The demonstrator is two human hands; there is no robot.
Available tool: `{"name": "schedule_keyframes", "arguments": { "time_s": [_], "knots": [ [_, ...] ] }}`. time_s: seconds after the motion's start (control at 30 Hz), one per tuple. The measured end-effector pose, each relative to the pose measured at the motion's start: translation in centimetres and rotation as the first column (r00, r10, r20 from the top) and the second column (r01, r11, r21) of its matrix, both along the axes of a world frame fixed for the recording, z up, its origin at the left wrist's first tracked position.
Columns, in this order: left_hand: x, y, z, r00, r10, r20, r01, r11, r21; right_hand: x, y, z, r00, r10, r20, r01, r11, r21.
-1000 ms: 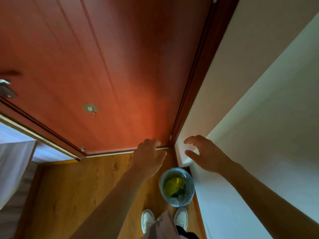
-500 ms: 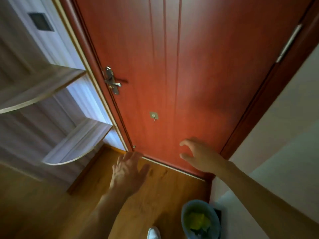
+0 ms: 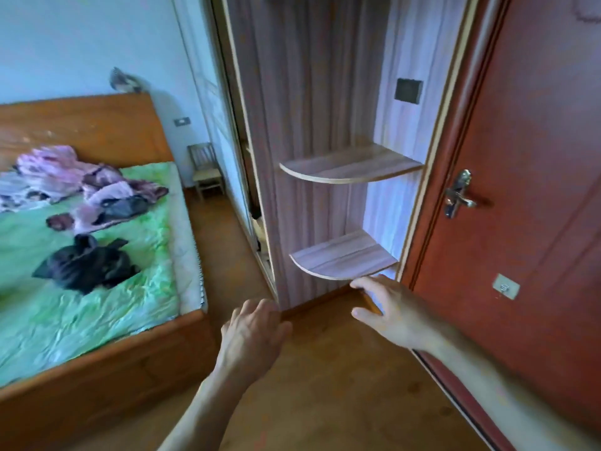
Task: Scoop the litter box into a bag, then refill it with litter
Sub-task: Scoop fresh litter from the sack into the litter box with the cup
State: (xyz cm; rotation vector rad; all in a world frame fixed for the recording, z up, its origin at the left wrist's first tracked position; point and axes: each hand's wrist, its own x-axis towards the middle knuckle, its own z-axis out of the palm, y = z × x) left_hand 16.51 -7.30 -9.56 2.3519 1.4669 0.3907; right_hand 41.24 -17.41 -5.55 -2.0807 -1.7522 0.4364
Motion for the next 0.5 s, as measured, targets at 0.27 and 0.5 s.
{"name": "schedule_keyframes", "arguments": {
  "time_s": [0.27,0.5],
  "knots": [
    [-21.3,6.0,0.7,0.979,0.188,0.083,-0.192,0.981,0.037,-20.0,13.1,3.2,0.959,0.28,0.047,-0.283,0.956,0.08],
    [-38.5,7.6,2.7,0.869,0.474,0.138,-0.485,0.873,0.058,-37.6,20.0,3.7,0.83,0.555,0.054,-0.557,0.826,0.088]
  ]
}}
